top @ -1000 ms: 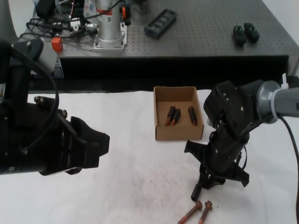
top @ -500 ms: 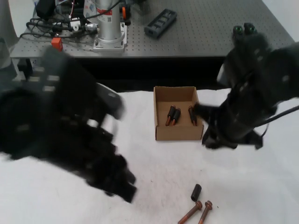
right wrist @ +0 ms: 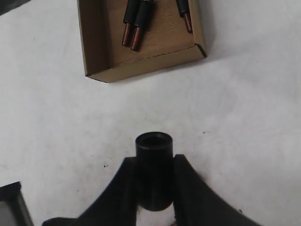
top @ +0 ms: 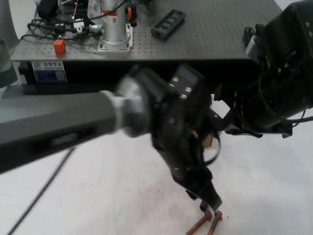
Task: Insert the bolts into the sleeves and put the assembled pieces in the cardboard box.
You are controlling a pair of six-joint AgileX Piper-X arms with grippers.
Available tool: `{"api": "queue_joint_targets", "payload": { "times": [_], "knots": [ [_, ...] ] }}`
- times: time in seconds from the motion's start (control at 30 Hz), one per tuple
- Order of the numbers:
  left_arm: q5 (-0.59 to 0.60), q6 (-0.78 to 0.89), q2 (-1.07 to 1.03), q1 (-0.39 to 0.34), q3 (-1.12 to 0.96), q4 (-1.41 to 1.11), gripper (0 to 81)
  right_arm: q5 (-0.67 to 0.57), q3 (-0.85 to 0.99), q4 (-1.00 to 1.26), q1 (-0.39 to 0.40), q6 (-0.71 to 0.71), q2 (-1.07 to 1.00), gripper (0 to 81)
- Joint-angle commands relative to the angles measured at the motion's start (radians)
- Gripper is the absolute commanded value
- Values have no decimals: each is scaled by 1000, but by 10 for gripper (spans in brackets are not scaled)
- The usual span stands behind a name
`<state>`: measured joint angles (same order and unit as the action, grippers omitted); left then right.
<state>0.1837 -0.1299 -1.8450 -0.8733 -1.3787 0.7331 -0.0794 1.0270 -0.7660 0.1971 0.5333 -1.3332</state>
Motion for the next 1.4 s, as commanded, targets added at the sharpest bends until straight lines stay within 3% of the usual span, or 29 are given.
{"api": "queue_joint_targets", "payload": {
  "times": [0.0, 0.5, 0.8, 1.2, 1.37],
  "knots": [
    [-24, -13, -31, -14, -38, 13, 306, -6, 3, 22, -12, -11, 14, 1],
    [-48, -11, -170, -63, -56, 28, 306, -73, 3, 84, -160, -47, 14, 1],
    [-77, -8, -197, -63, -56, 23, 296, -73, 3, 84, -189, -85, 14, 1],
    [-25, 17, -204, -63, -72, -15, 4, -73, 3, 100, -189, -85, 14, 1],
    [-40, 96, -107, -57, -116, -4, 6, -90, 3, 100, -189, -85, 14, 1]
  ]
}}
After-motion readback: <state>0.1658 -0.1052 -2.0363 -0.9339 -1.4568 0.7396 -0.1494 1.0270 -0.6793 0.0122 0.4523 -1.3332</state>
